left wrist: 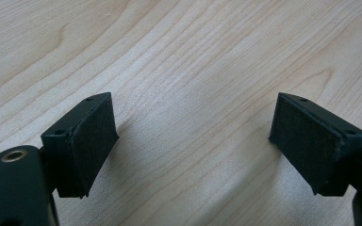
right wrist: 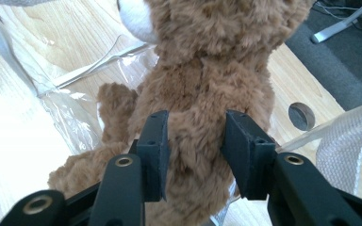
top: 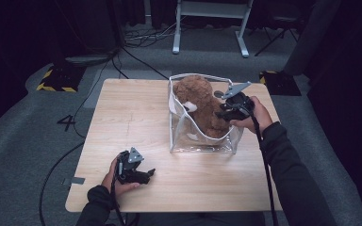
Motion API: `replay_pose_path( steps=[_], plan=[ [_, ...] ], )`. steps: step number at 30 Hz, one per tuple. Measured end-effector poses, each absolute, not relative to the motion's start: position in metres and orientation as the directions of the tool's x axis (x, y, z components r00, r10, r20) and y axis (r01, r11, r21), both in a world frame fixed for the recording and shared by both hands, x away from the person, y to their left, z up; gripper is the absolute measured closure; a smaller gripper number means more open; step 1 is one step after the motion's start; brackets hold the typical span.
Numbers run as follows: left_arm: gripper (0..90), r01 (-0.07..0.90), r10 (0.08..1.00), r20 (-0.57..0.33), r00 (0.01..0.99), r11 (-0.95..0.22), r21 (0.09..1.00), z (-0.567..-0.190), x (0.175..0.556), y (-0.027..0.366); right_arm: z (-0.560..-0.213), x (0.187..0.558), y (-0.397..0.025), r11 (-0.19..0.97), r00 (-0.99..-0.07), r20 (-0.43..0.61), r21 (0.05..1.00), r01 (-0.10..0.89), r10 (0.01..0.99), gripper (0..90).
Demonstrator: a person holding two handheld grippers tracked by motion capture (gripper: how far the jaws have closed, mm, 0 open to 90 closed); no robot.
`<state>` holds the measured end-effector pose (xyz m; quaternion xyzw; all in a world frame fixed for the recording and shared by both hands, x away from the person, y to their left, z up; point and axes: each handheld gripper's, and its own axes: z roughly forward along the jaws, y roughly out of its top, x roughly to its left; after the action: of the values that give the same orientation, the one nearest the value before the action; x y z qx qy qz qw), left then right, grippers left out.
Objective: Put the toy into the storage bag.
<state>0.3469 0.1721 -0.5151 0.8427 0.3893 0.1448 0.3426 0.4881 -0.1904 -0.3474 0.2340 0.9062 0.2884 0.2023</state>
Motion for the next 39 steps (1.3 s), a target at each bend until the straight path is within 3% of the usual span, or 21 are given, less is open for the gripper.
replay_pose_path(
  steps=[14,27,34,39],
  plan=[
    [15.4,0.557,0.755,-0.023,0.655,-0.462,0.690,-0.515,0.347,0.172,-0.344,0.485,-0.191,0.706,-0.805,-0.241,0.650,0.282,0.543,49.7],
    [15.4,0.557,0.755,-0.023,0.655,-0.462,0.690,-0.515,0.347,0.172,-0.328,0.475,-0.192,0.683,-0.799,-0.253,0.687,0.248,0.545,30.2],
    [15.3,0.557,0.755,-0.023,0.655,-0.462,0.690,-0.515,0.347,0.172,-0.326,0.469,-0.186,0.717,-0.777,-0.317,0.657,0.233,0.544,20.5],
    [15.3,0.557,0.755,-0.023,0.655,-0.463,0.690,-0.515,0.347,0.172,-0.324,0.466,-0.187,0.717,-0.769,-0.325,0.656,0.236,0.550,20.3]
  ],
)
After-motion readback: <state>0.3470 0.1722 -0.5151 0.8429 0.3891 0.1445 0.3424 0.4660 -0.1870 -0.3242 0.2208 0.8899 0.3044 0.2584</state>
